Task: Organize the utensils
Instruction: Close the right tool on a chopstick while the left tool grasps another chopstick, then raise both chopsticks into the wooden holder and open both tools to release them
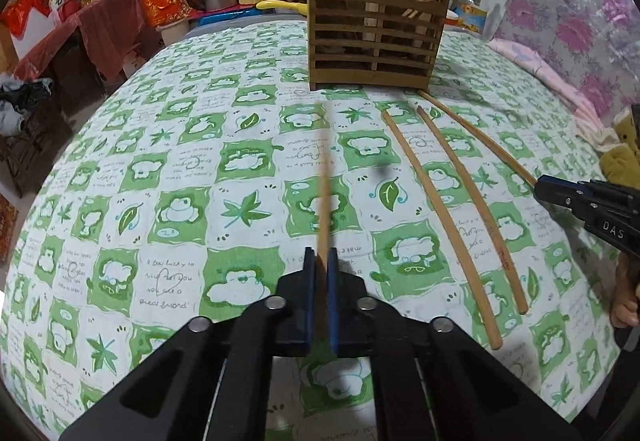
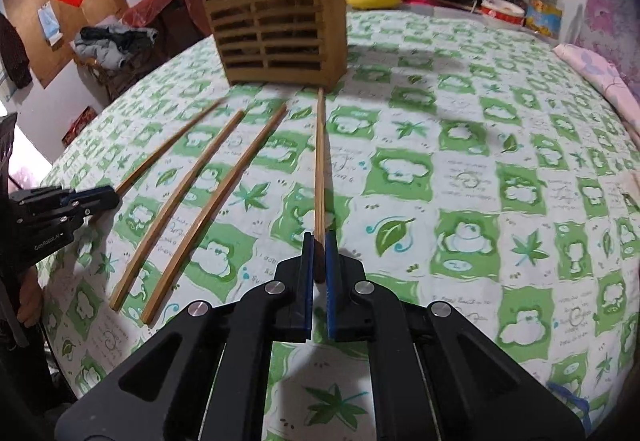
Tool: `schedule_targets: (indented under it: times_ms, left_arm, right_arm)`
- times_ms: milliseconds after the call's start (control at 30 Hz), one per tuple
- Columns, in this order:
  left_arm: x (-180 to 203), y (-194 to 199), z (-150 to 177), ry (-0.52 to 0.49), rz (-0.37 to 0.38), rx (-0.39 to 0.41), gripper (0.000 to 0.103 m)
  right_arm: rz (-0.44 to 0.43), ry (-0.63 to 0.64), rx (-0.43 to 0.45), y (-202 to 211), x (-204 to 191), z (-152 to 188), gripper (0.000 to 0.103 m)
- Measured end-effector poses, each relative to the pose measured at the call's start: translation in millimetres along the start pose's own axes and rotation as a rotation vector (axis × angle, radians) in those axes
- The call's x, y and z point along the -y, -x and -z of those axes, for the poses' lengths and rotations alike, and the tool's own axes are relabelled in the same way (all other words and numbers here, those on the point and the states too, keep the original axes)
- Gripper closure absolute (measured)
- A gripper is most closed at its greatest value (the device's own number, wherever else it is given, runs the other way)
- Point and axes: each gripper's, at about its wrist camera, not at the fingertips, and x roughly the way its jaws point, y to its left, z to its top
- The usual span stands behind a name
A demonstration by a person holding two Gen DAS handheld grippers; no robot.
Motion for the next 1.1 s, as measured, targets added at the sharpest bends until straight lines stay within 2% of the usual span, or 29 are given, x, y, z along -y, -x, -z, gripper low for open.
schedule_targets:
  times_ms: [267, 400, 533, 733, 933, 1100]
  left_arm:
    - [-8.4, 12.7, 2.1, 0.059, 0.024, 0.03, 0.097]
    - [-9.6, 34.0, -3.6, 0.074, 0.039, 0.067, 0.097]
    - [-6.6, 58.3, -13.0, 0.061, 0.04, 0.115, 0.097]
    - [2.3, 86.1, -26.4, 0.039, 0.045, 0.165, 0.097]
    - [11.3, 101.1, -30.0, -0.005, 0.066, 0.158, 0.097]
    - [10.1, 93.9, -18.4, -0.031, 0.079, 0.08, 0.097]
  right_arm:
    - [0.002, -0.027, 0.088, 25.9, 5.4, 7.7, 0.097]
    - [0.004, -0.028, 0.153, 50.7, 5.3, 3.8, 0.097]
    - [0.0, -0.025, 0.25, 86.1, 3.2, -9.7, 0.097]
    - [-0.009, -0.015, 0.331, 117.9, -1.5, -21.3, 0.097]
    - [-0.009, 0.008, 0.373, 136.4, -11.6, -27.5, 0.097]
    - [-0.006, 0.015, 0.371, 136.9, -14.1, -28.2, 0.097]
